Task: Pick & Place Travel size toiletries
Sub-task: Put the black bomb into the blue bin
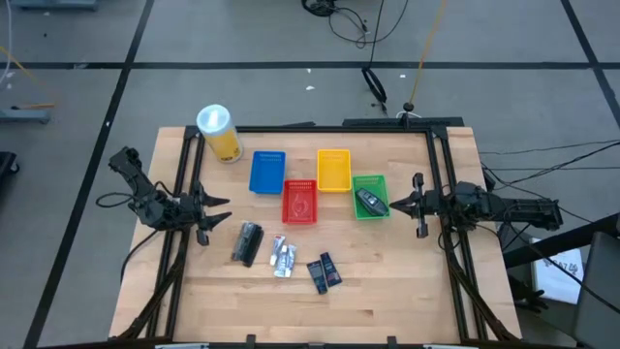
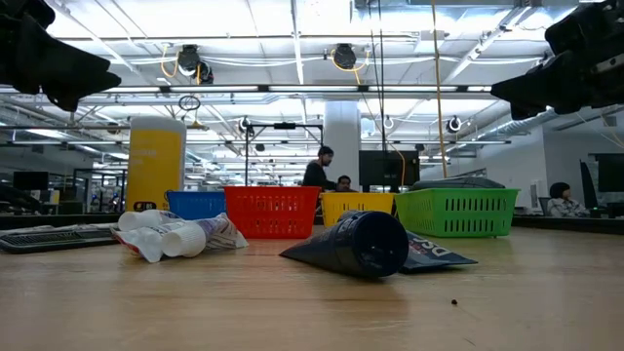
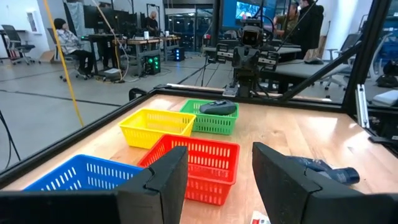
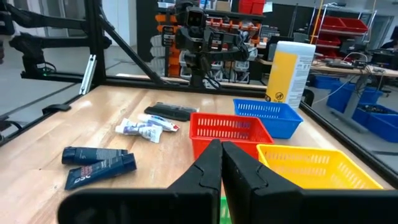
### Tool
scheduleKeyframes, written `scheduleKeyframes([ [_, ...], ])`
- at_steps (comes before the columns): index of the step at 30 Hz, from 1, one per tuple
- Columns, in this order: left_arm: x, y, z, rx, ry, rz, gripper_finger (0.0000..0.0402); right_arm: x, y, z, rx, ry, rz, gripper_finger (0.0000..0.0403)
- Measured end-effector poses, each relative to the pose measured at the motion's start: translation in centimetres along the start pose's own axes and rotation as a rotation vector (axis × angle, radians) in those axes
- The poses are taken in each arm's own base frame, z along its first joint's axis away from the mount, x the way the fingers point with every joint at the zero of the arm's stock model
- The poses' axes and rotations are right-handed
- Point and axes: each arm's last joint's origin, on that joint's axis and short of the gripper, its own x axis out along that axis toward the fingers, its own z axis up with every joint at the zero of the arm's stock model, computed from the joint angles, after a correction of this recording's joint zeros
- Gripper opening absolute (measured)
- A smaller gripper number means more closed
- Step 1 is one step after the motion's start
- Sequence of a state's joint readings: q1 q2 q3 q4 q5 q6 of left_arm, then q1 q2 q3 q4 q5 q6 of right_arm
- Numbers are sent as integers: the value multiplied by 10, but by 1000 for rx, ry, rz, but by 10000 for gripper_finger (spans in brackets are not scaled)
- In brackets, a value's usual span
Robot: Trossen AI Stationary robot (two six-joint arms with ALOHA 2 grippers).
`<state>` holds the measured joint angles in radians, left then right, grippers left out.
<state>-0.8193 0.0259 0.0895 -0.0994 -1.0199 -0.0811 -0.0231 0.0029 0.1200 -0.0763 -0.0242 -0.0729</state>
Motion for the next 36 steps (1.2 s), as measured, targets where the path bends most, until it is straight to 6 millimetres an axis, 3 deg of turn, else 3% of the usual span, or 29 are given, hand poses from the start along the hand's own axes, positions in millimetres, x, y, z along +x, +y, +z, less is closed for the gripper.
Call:
scheduleKeyframes([
  [10, 0, 0, 0, 0, 0, 1, 179, 0, -3, -1, -2, 10, -102, 0],
  [31, 0, 0, 1, 11, -6, 18, 179, 0, -3, -1, 109, 7, -100, 4],
  [36, -1, -6, 11, -81, -68, -181, 179, 0, -3, -1, 106, 7, -101, 4],
])
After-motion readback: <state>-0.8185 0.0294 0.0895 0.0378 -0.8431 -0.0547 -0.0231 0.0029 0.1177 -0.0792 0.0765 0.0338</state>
